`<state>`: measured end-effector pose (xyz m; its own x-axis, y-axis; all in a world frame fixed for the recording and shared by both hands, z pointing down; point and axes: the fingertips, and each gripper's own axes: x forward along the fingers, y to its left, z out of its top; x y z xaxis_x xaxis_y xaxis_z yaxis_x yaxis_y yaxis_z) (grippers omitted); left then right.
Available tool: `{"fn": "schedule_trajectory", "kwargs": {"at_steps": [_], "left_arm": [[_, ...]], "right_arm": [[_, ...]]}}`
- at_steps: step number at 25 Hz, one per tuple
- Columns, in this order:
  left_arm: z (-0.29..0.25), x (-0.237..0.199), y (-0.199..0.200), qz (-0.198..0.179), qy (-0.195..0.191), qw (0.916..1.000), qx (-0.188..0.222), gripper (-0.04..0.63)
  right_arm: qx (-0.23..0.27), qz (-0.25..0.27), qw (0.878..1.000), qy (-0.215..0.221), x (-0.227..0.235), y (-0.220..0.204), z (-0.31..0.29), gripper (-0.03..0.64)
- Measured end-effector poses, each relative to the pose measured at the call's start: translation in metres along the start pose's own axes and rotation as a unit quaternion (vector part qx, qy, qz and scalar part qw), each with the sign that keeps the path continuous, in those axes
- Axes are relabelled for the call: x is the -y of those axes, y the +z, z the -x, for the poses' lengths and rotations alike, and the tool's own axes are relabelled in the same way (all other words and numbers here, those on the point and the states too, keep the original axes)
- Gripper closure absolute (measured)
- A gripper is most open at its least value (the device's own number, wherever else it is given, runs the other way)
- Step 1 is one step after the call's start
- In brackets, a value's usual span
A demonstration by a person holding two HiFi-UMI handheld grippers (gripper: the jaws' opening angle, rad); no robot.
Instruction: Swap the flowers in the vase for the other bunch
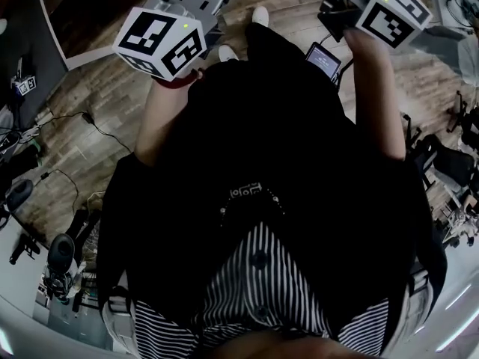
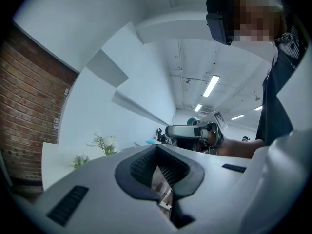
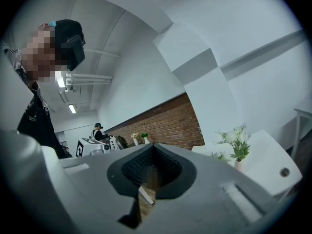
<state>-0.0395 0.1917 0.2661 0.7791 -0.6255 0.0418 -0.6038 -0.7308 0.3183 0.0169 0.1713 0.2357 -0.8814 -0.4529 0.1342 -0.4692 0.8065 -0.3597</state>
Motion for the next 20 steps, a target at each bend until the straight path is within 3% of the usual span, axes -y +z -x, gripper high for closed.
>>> {"fn": "schedule_trajectory", "kwargs": {"at_steps": [4, 7, 10, 20], "left_arm": [[0.011, -0.022, 0.018, 0.005, 0.027, 0.9993, 0.027, 0.589], [0.007, -0.039, 0.024, -0.021, 0.052, 0.9983, 0.02, 0.589], [-0.001, -0.058, 0.033, -0.021, 0.067, 0.9973, 0.019, 0.589], [-0.096, -0.107, 0.067, -0.036, 0.07, 0.9969, 0.012, 0.589]], "right_arm": [[-0.001, 0.002, 1.0, 0.021, 0.008, 0.005, -0.023, 0.615], [-0.003, 0.009, 0.999, 0.033, 0.018, 0.012, -0.038, 0.615], [-0.013, 0.027, 0.999, 0.044, 0.032, 0.019, -0.053, 0.615], [-0.012, 0.015, 0.997, 0.071, 0.131, 0.061, -0.081, 0.615]]}}
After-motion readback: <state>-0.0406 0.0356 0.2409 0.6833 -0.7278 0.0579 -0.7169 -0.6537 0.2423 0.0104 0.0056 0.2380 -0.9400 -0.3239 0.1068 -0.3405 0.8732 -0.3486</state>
